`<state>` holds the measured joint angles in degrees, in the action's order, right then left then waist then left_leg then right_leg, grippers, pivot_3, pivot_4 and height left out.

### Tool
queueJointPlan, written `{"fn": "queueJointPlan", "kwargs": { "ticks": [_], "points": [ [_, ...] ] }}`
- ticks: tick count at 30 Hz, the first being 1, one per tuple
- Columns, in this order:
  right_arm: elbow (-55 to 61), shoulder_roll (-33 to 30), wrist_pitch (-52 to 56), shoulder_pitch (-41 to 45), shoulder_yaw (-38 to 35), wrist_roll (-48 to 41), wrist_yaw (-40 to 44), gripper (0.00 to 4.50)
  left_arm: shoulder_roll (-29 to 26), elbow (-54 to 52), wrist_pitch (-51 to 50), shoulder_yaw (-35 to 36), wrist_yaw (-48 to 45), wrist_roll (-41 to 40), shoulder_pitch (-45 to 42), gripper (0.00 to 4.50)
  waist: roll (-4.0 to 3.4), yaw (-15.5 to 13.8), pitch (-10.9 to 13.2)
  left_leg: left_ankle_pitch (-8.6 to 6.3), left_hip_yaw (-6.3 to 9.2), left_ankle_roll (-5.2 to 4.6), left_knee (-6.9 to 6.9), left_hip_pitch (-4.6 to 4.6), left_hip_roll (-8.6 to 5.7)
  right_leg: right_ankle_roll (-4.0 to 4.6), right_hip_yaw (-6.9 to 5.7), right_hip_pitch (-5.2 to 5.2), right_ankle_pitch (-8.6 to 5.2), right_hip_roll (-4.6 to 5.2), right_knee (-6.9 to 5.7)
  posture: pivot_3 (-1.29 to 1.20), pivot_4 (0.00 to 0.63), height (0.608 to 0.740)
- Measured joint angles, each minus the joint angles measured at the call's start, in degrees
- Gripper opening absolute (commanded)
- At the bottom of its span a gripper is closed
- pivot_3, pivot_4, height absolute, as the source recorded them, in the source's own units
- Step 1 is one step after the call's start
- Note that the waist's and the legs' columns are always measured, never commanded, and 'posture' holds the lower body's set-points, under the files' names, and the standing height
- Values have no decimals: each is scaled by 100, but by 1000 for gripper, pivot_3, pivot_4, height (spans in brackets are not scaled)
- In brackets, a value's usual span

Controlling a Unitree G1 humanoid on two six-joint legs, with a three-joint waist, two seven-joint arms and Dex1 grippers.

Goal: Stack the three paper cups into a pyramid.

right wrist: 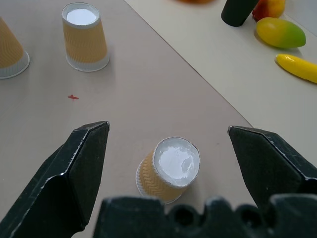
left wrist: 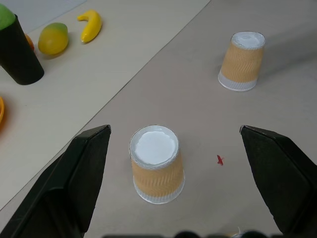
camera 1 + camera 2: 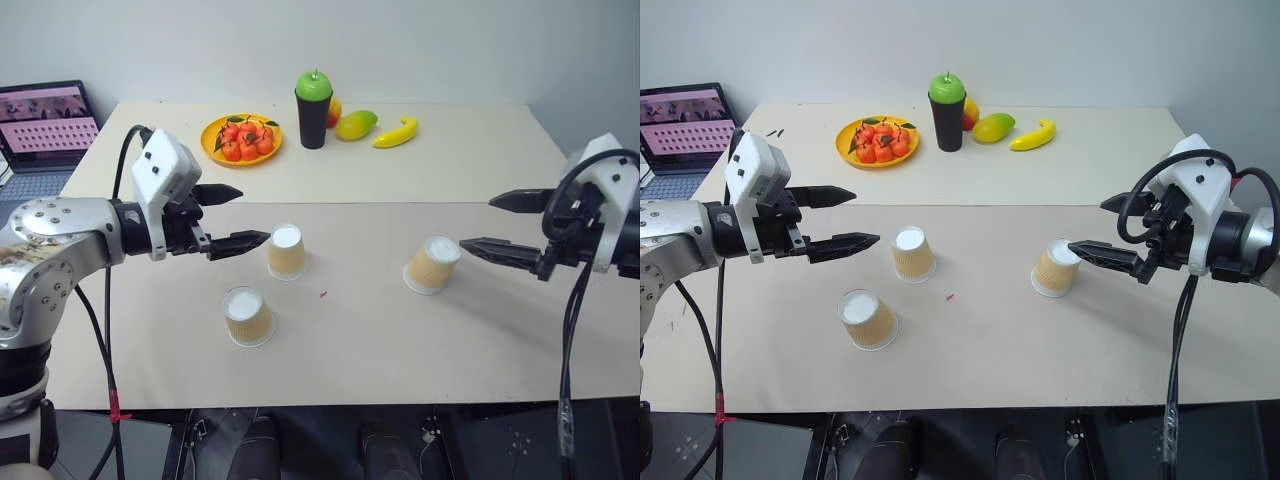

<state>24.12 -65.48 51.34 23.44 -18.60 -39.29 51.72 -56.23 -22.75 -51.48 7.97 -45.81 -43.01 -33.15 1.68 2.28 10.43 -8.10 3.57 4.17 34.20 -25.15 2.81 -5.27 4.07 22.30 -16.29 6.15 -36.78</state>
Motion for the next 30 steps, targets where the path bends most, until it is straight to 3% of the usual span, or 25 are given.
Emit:
{"fn": "queueJointPlan", "kwargs": {
  "ticks": [4,8,11,30],
  "points": [
    [64,15,-52,-280,12,73,4,4500,162,-37,53,53,41,5,57,4467,1,-12,0,0,1,0,4,0,0,-1,-1,-3,-1,0,-1,0,150,735],
    [138,207,-121,-608,264,215,-17,4500,727,-316,148,352,398,-90,914,4467,2,15,3,0,-1,-1,10,-3,0,0,2,2,0,0,-11,0,150,735],
    [137,300,-205,-645,282,298,-84,4500,740,-450,432,440,349,100,1554,4467,2,16,5,0,0,-1,13,-2,0,1,2,3,1,0,-19,0,150,735],
    [57,432,-522,-810,317,549,-132,4500,1087,-725,1891,426,-67,718,2842,4467,2,-148,5,-3,-2,-4,43,-3,0,1,2,-8,2,0,-18,0,150,735]
  ]
}}
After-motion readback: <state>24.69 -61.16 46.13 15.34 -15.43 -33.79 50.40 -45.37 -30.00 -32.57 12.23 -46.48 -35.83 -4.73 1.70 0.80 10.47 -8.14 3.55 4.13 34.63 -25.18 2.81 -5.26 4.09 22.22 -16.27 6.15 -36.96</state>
